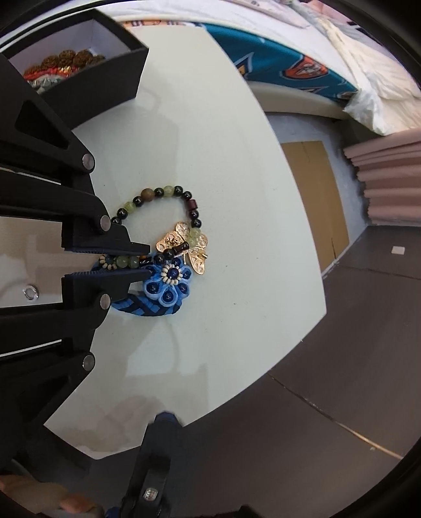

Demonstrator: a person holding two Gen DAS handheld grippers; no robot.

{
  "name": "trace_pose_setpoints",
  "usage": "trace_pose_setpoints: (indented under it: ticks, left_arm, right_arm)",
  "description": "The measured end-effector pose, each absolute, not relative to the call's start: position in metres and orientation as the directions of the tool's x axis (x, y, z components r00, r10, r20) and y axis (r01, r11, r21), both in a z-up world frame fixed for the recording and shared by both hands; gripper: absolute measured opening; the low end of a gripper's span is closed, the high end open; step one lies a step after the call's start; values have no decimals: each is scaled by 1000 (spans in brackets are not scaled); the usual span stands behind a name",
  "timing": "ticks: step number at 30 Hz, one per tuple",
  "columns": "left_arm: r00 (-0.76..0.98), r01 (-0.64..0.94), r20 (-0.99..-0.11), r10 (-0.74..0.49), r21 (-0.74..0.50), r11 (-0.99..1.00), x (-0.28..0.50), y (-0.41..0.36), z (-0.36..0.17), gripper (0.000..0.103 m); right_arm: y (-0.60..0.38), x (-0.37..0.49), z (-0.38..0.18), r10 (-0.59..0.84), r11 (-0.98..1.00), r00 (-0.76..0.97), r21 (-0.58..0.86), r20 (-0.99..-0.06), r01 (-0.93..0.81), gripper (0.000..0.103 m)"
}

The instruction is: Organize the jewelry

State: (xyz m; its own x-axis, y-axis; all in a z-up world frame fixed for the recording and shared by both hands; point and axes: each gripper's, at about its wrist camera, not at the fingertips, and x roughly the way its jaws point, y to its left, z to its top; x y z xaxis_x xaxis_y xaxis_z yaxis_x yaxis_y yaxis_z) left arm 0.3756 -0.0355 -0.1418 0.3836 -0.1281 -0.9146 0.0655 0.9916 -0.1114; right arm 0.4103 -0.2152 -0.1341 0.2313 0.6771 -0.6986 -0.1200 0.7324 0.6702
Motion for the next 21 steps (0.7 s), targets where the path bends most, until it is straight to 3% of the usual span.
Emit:
trace_pose_setpoints:
  ticks: [11, 21]
  left_arm:
    - [451, 28, -875, -175, -182, 983, 360, -2, -107, 8]
    - [532, -20, -832, -158, -199, 980, 339, 33, -69, 8]
  right_arm:
    - [-186, 417, -150, 656, 754, 191, 639, -730, -152, 72]
    - [-151, 422, -151, 546, 831, 212, 490, -811, -264, 71]
